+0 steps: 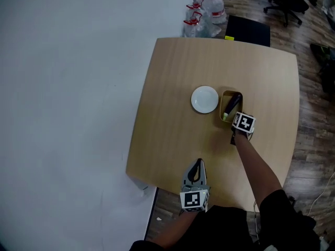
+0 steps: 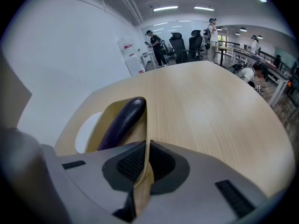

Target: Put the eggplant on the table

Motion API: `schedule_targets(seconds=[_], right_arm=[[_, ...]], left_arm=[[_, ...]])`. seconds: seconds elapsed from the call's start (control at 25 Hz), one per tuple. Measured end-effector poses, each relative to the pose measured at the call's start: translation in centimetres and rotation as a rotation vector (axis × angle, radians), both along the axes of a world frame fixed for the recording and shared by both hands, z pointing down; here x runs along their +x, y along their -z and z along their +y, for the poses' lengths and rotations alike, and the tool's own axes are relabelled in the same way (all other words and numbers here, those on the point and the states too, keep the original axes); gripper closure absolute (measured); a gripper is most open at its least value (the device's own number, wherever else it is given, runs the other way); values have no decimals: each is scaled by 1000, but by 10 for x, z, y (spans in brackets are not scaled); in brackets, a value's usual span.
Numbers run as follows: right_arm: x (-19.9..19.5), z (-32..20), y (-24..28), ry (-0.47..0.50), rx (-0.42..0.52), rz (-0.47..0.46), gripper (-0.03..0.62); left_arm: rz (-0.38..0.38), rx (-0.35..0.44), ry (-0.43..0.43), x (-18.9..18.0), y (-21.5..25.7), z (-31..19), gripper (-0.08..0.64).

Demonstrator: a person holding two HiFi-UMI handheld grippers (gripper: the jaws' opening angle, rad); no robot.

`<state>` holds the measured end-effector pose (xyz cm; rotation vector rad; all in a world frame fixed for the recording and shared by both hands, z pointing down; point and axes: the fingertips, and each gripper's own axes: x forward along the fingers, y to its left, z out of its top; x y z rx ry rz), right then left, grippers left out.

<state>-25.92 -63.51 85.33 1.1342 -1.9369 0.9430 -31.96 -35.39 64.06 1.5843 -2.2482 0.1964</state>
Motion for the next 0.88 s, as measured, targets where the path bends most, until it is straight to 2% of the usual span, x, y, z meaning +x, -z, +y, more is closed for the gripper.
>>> schedule_targets(seconds=[0.24, 0.44, 0.68, 0.76, 0.88], right_arm=[[-8, -6, 2, -27, -2, -5, 526], [-9, -8, 12, -82, -4, -87, 460], [14, 4, 45, -73, 60, -144, 453], [25, 15, 56, -73, 26, -173, 456], [40, 36, 83, -79, 14, -208, 514]], left_arm=[[5, -31, 16, -5, -1, 14, 545], [11, -23, -25, 0, -1, 6, 545], [43, -8, -2, -4, 6, 16, 545], [37, 6, -4, -1, 13, 22, 545], [43, 43, -15, 3, 21, 32, 545]])
